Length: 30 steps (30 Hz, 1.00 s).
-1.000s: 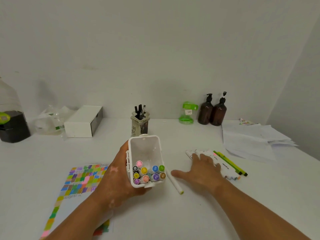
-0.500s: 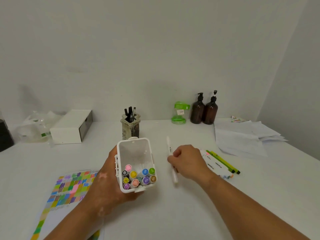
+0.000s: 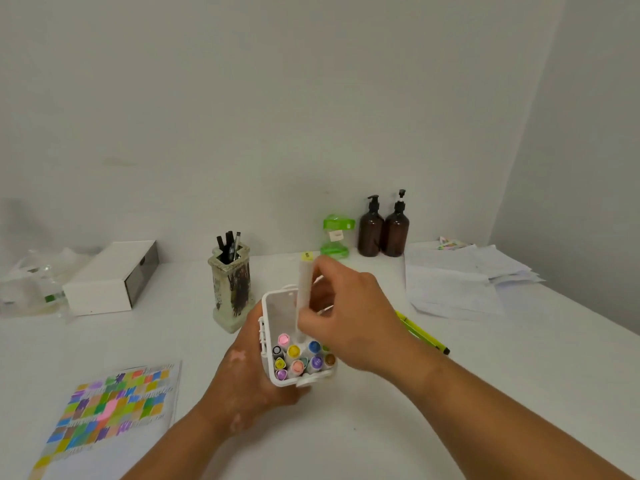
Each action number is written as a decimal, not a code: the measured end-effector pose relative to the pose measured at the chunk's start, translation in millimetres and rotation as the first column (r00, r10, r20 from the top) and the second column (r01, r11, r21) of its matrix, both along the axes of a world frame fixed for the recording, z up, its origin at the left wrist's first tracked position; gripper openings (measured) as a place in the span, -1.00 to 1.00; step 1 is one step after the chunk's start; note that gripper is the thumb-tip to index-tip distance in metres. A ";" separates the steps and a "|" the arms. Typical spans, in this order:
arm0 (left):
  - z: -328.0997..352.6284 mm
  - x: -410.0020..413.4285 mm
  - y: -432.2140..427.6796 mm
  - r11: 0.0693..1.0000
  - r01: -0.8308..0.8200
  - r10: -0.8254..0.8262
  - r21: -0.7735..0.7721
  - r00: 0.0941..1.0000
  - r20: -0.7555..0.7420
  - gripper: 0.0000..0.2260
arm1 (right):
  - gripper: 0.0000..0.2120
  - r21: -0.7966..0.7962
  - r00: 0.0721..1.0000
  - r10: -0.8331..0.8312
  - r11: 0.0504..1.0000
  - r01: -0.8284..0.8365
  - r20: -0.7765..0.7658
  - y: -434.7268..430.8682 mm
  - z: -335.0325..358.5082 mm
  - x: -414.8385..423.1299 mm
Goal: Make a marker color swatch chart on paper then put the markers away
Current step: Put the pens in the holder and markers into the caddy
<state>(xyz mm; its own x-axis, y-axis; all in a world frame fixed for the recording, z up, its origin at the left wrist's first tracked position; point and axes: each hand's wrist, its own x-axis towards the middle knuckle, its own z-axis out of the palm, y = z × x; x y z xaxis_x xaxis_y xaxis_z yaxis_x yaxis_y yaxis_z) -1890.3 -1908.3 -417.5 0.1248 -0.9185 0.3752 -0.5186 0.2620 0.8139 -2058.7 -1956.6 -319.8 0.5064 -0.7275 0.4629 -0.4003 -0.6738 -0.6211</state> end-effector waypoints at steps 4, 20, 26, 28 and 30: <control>-5.3 -2.9 -10.2 0.999 0.047 -0.047 -0.010 0.999 -0.021 -0.12 | -0.71 0.082 0.993 0.076 0.993 -0.084 0.086 -4.5 -7.5 -10.5; -12.0 1.6 -22.2 0.998 0.021 -0.020 0.063 1.000 -0.022 0.11 | 0.19 0.274 0.652 -0.356 0.697 0.662 -0.669 -120.5 -89.4 -94.8; -12.8 1.5 -19.8 0.999 -0.014 0.014 0.037 1.000 0.013 -0.05 | 0.41 0.236 0.603 -0.301 0.723 0.650 -0.739 -121.1 -102.2 -50.9; -12.3 0.4 -19.1 0.998 -0.066 0.066 -0.008 0.997 0.036 -0.05 | 0.33 0.194 0.573 -0.317 0.726 0.659 -0.756 -120.6 -106.1 -41.8; -9.6 -0.2 -18.9 1.000 -0.021 0.022 -0.016 1.000 0.018 -0.01 | 0.19 0.169 0.563 -0.337 0.729 0.663 -0.754 -120.2 -106.2 -35.8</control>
